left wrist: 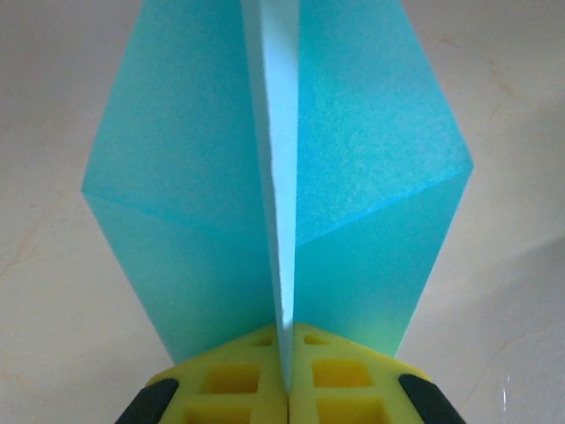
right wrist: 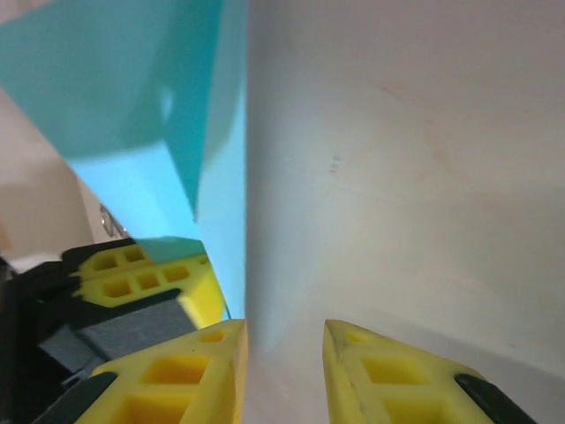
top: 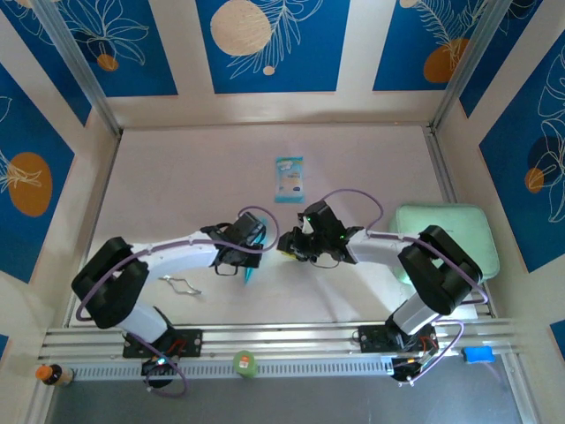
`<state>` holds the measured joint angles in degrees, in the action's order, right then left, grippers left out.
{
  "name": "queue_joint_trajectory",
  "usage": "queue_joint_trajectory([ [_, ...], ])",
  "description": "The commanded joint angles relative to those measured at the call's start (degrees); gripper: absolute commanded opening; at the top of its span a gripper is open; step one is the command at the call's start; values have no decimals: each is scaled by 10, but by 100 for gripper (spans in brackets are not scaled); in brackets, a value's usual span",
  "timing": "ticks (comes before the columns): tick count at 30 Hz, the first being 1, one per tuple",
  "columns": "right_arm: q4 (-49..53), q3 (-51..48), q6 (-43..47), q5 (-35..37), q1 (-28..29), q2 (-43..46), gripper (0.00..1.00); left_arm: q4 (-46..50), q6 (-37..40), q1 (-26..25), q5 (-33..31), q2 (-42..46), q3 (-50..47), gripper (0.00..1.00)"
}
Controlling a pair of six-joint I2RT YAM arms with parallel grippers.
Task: Fold a paper plane with a square sheet of paper (pick it up from the middle)
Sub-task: Turn over a paper plane at the center of the table.
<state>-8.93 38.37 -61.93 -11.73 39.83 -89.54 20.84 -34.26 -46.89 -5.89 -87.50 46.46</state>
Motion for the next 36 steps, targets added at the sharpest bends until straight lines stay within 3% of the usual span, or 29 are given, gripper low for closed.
queue_joint_trajectory([
  [1,21,-11,4,7,-3,15,29,25,-27,-9,-18,-20,22,8],
  [30,14,-12,-1,-1,-3,3,29,46,-22,-12,-7,-74,45,19],
  [36,14,-13,-1,0,-3,6,29,60,-20,-13,-12,-95,45,25],
])
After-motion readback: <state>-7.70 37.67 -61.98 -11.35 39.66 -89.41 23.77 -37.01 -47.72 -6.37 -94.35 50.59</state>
